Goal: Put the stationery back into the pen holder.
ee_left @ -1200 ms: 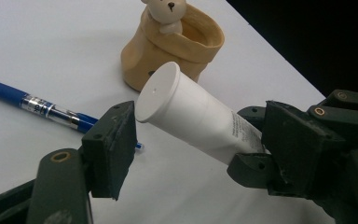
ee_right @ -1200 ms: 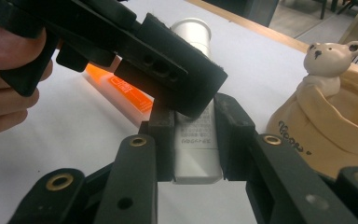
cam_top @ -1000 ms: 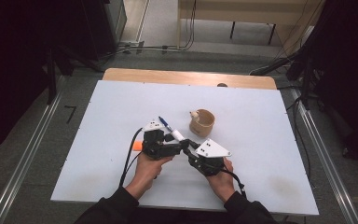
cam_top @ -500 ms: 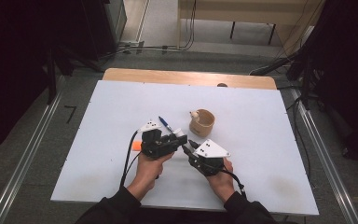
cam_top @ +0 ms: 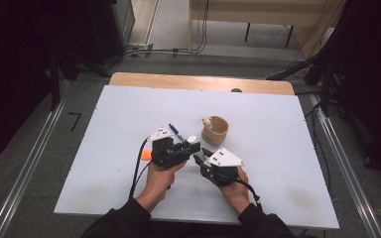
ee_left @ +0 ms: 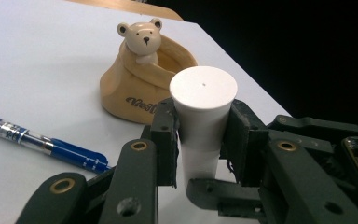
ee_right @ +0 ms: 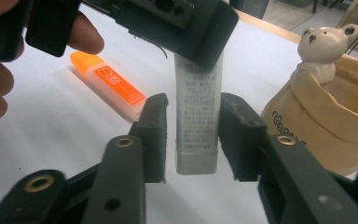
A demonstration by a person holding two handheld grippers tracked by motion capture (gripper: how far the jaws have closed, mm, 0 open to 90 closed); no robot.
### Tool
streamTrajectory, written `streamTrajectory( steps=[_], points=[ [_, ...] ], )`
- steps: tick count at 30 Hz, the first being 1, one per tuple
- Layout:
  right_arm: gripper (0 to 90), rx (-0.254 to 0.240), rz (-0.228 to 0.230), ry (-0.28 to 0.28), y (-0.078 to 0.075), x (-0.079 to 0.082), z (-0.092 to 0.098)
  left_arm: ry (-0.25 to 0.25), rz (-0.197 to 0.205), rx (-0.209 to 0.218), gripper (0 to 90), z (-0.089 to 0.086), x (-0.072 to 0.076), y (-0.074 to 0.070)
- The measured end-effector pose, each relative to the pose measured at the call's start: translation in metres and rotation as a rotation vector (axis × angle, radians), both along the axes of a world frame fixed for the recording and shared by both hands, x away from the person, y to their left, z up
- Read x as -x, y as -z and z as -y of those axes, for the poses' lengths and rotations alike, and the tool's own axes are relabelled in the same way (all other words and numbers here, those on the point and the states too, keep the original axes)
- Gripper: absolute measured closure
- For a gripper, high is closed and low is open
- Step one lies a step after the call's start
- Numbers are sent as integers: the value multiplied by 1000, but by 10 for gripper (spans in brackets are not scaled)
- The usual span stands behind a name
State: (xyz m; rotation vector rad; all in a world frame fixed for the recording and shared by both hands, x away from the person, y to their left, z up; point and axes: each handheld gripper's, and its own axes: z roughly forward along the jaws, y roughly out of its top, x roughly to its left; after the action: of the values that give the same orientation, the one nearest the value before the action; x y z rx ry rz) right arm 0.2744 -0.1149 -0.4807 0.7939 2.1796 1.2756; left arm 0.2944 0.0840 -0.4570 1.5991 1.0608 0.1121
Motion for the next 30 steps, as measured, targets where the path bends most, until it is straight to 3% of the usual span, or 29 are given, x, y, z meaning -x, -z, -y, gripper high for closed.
streamTrajectory(
  steps=[7, 12, 18, 23, 30],
  points=[
    [464, -36, -33, 44, 0, -6, 6, -7, 5, 1, 674, 2, -5, -1],
    [369, -31, -54, 82, 2, -10, 7, -20, 21, 20, 673, 2, -10, -5],
    [332, -43, -151, 118, 5, -17, 12, -40, 45, 49, 673, 4, -20, -17],
    [317, -52, -212, 138, 7, -22, 15, -55, 69, 33, 673, 9, -28, -23],
    [288, -55, -233, 143, 9, -24, 15, -73, 85, 26, 673, 20, -40, -27]
  ],
)
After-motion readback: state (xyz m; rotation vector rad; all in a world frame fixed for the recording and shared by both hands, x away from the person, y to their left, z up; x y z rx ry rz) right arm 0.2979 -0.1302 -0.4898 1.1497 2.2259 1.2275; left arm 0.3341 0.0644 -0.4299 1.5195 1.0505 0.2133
